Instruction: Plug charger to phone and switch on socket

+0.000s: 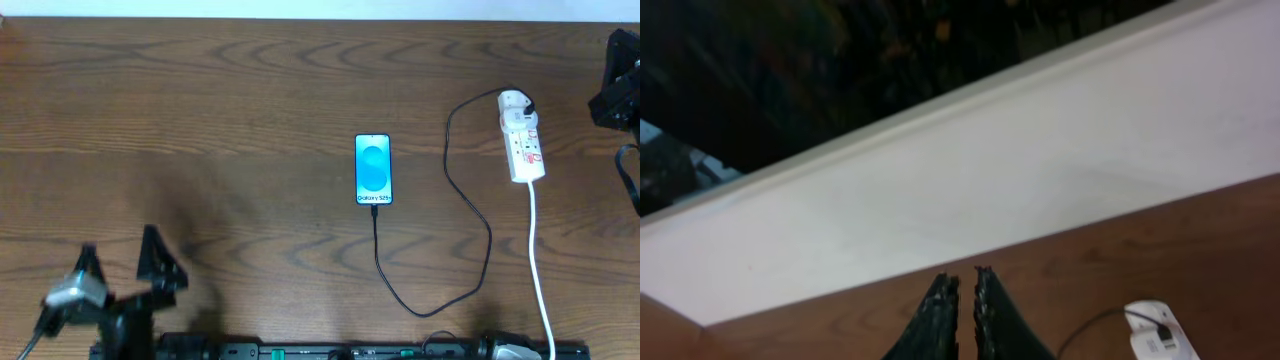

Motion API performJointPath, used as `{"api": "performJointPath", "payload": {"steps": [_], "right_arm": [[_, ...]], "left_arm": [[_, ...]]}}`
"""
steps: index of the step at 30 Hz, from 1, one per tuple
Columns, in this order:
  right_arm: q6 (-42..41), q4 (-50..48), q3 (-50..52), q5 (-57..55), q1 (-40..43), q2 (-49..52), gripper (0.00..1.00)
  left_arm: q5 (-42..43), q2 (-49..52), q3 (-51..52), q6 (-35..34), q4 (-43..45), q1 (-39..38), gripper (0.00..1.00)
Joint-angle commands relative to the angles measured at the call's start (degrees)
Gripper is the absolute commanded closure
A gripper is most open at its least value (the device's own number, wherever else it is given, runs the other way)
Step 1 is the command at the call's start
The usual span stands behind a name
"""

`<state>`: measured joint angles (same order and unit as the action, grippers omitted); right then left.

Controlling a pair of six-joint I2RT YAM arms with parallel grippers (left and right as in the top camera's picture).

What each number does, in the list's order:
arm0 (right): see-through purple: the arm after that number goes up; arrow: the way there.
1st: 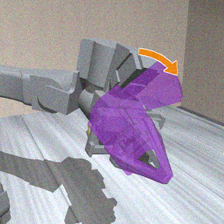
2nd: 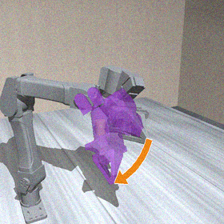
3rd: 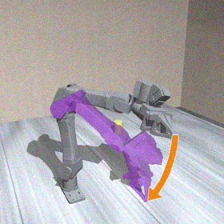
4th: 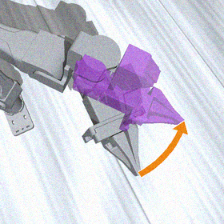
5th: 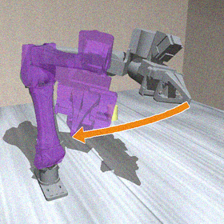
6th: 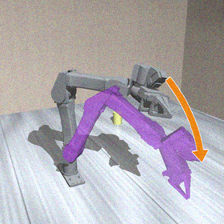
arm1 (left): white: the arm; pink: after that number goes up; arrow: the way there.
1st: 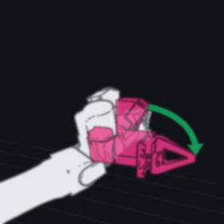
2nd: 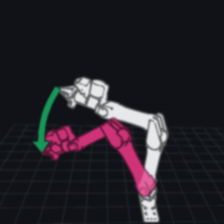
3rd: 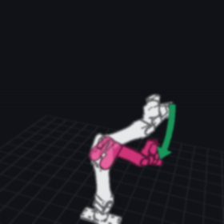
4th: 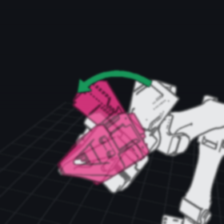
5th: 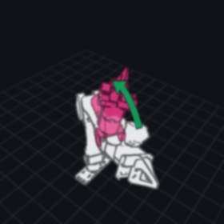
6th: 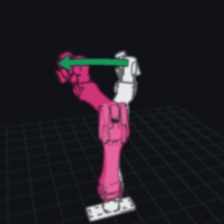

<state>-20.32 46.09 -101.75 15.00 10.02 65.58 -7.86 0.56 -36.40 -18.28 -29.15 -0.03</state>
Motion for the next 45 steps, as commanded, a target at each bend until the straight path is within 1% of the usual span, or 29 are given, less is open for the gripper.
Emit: {"api": "performJointPath", "payload": {"steps": [1,2,4,7,9,11,13,14,18,20,28,34,37,45], "right_arm": [[0.7,0.0,0.1,-0.1,-1.2,-0.5,0.92],[0.7,0.0,0.1,-0.1,-1.6,-0.5,0.91],[0.7,0.0,0.1,-0.1,-1.6,-0.5,0.91],[0.7,0.0,0.1,-0.1,-2.4,-0.9,0.91],[0.7,-0.1,0.1,-0.1,-3.2,-1.5,0.89],[0.7,0.0,0.1,-0.6,-3.4,-2.1,0.89],[0.7,0.0,0.1,-0.7,-3.4,-3.1,0.90],[0.7,0.0,0.1,-0.7,-3.4,-3.6,0.90],[0.7,0.0,0.1,-0.7,-3.4,-5.4,0.91],[0.7,-0.1,0.1,-0.7,-3.4,-6.7,0.91],[0.7,-0.5,0.1,-0.7,-3.4,-10.4,0.91],[0.7,-1.6,0.1,-0.7,-3.4,-12.5,0.91],[0.7,-1.5,0.1,-0.7,-3.4,-12.9,0.93],[0.7,-1.0,0.2,-0.7,-3.4,-12.9,0.95]], "left_arm": [[1.2,-0.3,13.1,-3.0,10.7,0.3,0.02],[1.2,-0.3,18.2,-3.0,15.6,0.3,0.03],[1.2,-0.3,24.6,-3.0,21.4,0.3,0.03],[1.2,-0.3,30.3,-3.0,26.6,0.3,0.03],[1.2,-0.3,32.6,-3.0,28.2,0.3,0.03],[1.7,-0.3,33.3,-1.2,28.2,0.3,0.02],[5.3,-0.3,33.4,4.5,28.2,0.3,0.03],[5.9,-0.3,33.4,5.4,28.1,0.3,0.03],[5.9,-0.3,34.1,5.8,28.0,0.3,0.03],[6.0,-0.3,36.2,5.8,28.0,0.3,0.03],[6.0,0.0,36.2,5.8,25.2,0.3,0.03],[5.9,2.3,36.2,5.8,25.2,0.3,0.03],[5.9,2.7,36.2,5.8,25.2,0.3,0.02],[5.9,2.3,36.2,5.8,25.2,0.2,0.03]]}}
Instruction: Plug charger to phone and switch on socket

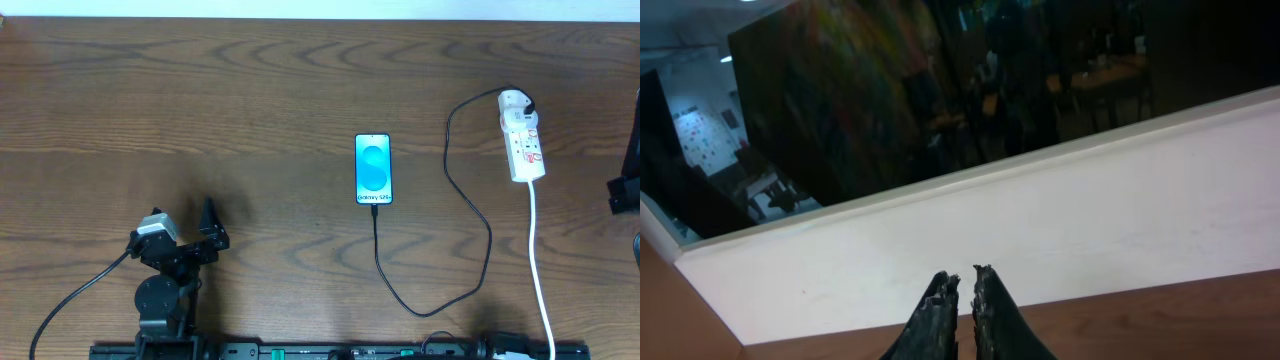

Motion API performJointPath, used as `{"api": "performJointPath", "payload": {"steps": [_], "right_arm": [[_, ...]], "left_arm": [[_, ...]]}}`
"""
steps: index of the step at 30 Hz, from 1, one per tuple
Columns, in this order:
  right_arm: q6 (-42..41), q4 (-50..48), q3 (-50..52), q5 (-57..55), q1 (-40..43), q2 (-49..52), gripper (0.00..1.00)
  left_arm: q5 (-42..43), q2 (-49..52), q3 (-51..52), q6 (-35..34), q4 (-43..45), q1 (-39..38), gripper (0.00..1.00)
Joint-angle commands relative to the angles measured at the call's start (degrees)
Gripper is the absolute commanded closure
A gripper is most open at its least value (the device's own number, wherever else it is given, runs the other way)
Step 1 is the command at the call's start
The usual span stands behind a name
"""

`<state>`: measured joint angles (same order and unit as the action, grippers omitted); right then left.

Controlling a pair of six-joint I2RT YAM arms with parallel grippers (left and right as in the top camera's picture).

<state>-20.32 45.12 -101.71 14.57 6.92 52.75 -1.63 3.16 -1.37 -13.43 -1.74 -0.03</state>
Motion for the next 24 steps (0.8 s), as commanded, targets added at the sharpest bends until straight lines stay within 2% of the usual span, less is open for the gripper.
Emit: {"api": "performJointPath", "payload": {"steps": [1,12,15,20,21,24], "right_arm": [[0.7,0.1,0.2,-0.2,-0.3,0.0,0.95],[0.6,0.1,0.2,1.3,-0.3,0.0,0.96],[0.7,-1.1,0.2,1.2,-0.3,-0.2,0.90],[0.7,-1.9,0.2,1.2,-0.3,-1.4,0.91],[1.4,-2.2,0.2,1.2,-0.3,-1.4,0.90],[3.3,-4.2,0.2,1.2,-0.3,-1.4,0.87]], "left_arm": [[-0.3,-0.9,1.1,0.9,-2.3,0.2,0.03],[-0.3,-2.9,1.1,0.9,-2.2,0.2,0.03],[-0.3,-2.9,1.1,0.9,-2.3,0.2,0.03],[-1.2,-2.9,1.1,1.2,-2.1,0.2,0.03],[0.2,-2.9,1.1,1.9,-2.1,0.2,0.03],[4.2,-2.8,1.1,13.1,-2.1,0.2,0.03]]}}
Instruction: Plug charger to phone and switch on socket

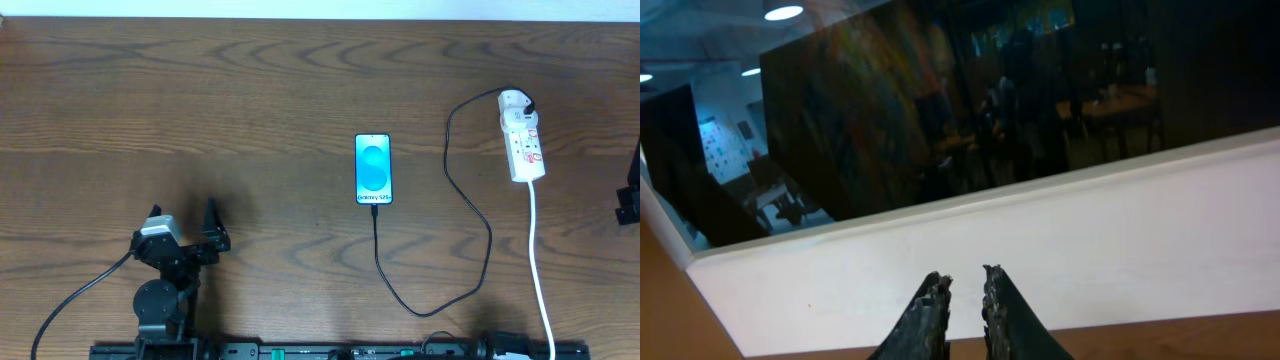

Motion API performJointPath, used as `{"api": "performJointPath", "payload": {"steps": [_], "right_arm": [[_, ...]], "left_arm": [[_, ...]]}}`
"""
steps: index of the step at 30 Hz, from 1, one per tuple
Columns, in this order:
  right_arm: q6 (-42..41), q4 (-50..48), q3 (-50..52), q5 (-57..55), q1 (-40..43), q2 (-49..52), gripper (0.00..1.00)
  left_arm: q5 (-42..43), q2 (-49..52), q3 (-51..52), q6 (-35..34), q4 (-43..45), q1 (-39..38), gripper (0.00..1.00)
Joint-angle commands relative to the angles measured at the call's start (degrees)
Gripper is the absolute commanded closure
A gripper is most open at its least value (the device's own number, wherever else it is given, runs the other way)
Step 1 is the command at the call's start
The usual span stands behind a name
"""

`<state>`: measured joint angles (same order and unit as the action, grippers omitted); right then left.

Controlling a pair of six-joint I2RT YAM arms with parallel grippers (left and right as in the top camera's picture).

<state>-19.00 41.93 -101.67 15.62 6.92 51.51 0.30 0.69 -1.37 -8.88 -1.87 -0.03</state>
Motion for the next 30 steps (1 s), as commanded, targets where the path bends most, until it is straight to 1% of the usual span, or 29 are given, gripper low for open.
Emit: {"api": "performJointPath", "payload": {"steps": [1,2,4,6,10,12,15,18,20,23,26,27,30], "right_arm": [[2.0,-1.6,0.1,0.2,-0.3,-0.2,0.86],[2.2,-2.1,0.1,0.2,-0.3,-0.2,0.86],[3.9,-5.2,0.1,0.2,-0.3,-0.2,0.83],[3.9,-7.6,0.1,0.2,-0.3,-0.2,0.80],[3.9,-9.2,0.2,0.7,-0.3,-2.8,0.76],[4.0,-9.2,0.4,2.6,-0.3,-5.7,0.76],[6.1,-11.2,4.2,2.6,-0.3,-14.1,0.75],[6.4,-15.6,9.0,3.0,-0.3,-21.2,0.67],[9.1,-17.4,11.1,3.4,-0.3,-25.4,0.62],[9.3,-18.7,12.4,4.1,-0.3,-29.6,0.60],[9.2,-21.9,16.1,7.3,-0.3,-35.7,0.58],[9.6,-22.9,17.6,7.2,-0.3,-37.8,0.53],[10.5,-24.3,19.6,7.2,-0.3,-41.0,0.46]], "left_arm": [[2.3,-0.4,1.1,9.9,-1.9,0.2,0.03],[2.3,-0.4,1.1,10.0,-1.9,0.2,0.03],[2.3,-0.4,1.1,9.9,-1.9,0.2,0.03],[2.3,-0.4,1.1,9.9,-1.9,0.2,0.03],[2.3,-0.4,1.1,9.9,-1.9,0.2,0.03],[2.3,-0.4,1.1,9.9,-1.9,0.2,0.03],[2.3,-0.4,1.1,9.9,-1.9,0.2,0.03],[2.3,-0.4,1.1,9.9,-1.9,0.2,0.03],[2.3,-0.4,1.1,9.9,-1.9,0.2,0.03],[2.3,-0.4,1.1,9.9,-1.9,0.2,0.03],[2.3,-0.4,1.1,9.9,-1.9,0.2,0.02],[2.3,-0.4,1.1,9.9,-1.9,0.2,0.03],[2.3,-0.4,1.1,9.9,-1.9,0.2,0.02]]}}
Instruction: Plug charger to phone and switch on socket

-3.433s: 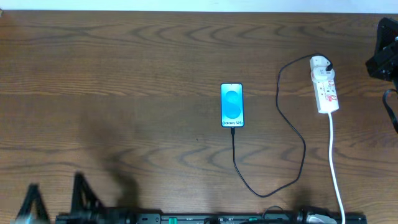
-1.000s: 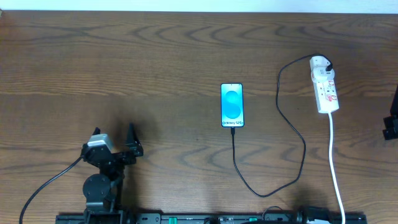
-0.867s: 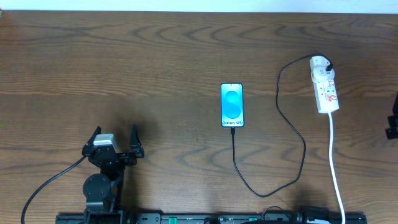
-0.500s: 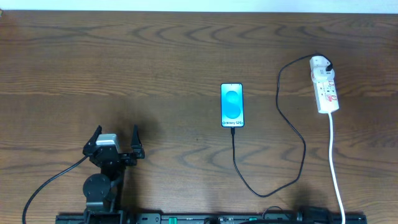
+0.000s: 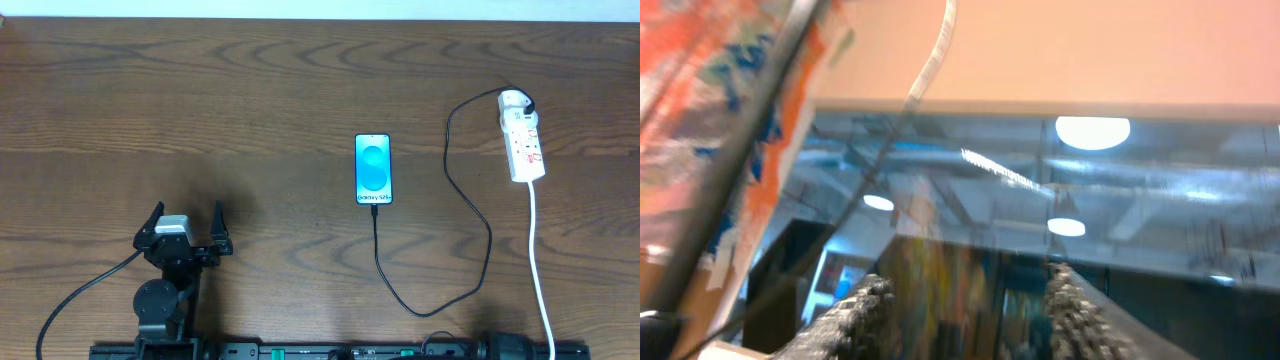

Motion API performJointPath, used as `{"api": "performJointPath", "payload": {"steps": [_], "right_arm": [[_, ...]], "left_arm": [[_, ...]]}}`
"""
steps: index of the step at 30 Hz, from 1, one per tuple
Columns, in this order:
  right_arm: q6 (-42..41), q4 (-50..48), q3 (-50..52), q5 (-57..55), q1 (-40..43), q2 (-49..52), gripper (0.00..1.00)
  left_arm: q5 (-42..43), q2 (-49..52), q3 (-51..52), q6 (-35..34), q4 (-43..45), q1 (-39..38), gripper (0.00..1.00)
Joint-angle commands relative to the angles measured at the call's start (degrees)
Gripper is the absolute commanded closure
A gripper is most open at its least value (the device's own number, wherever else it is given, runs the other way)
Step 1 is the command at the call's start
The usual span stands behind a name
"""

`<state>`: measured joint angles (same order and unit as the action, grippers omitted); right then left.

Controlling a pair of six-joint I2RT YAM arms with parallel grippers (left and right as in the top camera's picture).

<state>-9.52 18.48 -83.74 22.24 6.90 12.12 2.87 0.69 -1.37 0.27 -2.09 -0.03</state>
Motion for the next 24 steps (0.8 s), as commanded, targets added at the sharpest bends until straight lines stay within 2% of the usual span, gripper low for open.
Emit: {"api": "performJointPath", "payload": {"steps": [1,10,12,13,14,20,24], "right_arm": [[1.0,-1.5,2.4,0.6,-0.2,-2.7,0.44],[1.0,-2.6,5.2,0.9,-0.5,-11.7,0.29],[1.0,-2.6,5.3,0.8,-0.6,-11.7,0.14],[1.0,-2.6,5.3,0.8,-0.6,-11.7,0.03],[1.1,-2.5,5.3,0.6,-0.6,-11.7,0.01],[1.0,22.2,9.4,-16.5,-0.6,-11.7,0.01],[0.8,26.6,17.7,-18.6,-0.6,-11.7,0.01]], "left_arm": [[-0.3,-0.4,1.1,0.8,-1.7,0.2,0.03],[-0.3,-0.4,1.1,0.8,-1.7,0.2,0.03],[-0.3,-0.4,1.1,0.8,-1.7,0.2,0.03],[-0.3,-0.4,1.1,0.8,-1.7,0.2,0.03],[-0.3,-0.4,1.1,0.8,-1.7,0.2,0.03],[-0.3,-0.4,1.1,0.8,-1.7,0.2,0.03],[-0.3,-0.4,1.1,0.8,-1.7,0.2,0.02]]}}
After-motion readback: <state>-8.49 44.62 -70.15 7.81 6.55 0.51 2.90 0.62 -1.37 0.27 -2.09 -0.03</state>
